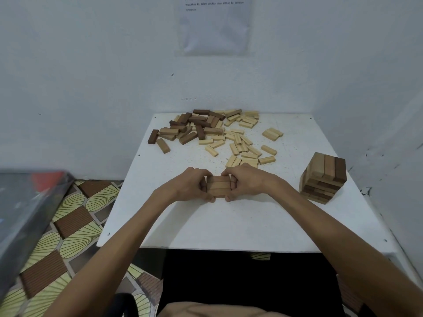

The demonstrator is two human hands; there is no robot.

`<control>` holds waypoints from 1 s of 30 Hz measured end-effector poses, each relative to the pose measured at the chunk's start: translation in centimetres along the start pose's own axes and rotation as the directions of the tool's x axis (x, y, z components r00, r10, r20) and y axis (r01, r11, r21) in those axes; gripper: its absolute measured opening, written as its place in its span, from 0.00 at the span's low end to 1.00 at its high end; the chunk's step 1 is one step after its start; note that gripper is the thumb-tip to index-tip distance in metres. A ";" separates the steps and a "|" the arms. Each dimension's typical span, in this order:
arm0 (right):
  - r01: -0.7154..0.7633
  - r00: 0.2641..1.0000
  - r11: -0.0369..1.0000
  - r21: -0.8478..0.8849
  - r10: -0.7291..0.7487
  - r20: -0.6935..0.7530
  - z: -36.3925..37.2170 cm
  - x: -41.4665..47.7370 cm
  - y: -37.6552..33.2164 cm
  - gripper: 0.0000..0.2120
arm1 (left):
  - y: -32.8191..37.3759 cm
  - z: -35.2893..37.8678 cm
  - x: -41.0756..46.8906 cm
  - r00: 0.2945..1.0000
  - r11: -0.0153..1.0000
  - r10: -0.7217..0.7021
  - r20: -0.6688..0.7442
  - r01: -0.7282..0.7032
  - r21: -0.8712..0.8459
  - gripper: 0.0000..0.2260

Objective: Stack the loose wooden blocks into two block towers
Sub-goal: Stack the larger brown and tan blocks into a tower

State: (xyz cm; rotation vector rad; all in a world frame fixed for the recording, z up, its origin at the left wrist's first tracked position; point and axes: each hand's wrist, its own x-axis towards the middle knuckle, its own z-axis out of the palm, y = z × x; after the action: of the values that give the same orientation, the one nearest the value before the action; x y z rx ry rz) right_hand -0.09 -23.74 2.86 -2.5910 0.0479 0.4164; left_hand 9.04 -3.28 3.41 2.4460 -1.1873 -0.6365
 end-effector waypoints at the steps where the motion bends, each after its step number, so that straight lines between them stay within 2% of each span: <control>1: 0.000 1.000 1.000 -0.008 0.000 0.003 0.0 0.0 -0.1 0.36 | 0.0 0.0 0.0 1.000 1.000 -0.001 0.006 0.001 0.000 0.31; 10: -0.001 1.000 0.999 -0.037 0.002 0.030 -0.3 -0.1 -0.2 0.34 | 0.5 -0.5 0.6 1.000 0.994 -0.017 0.021 0.014 0.104 0.31; 30: -0.013 0.998 0.998 -0.068 0.018 0.064 -0.3 -0.2 -0.5 0.33 | 0.1 -0.2 0.4 0.999 0.998 -0.032 0.044 0.029 0.058 0.31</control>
State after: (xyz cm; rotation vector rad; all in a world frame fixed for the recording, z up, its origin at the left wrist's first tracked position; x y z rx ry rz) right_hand -0.12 -23.45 3.43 -2.6434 0.0320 0.5151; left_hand 9.29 -3.61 3.50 2.5145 -1.2035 -0.6776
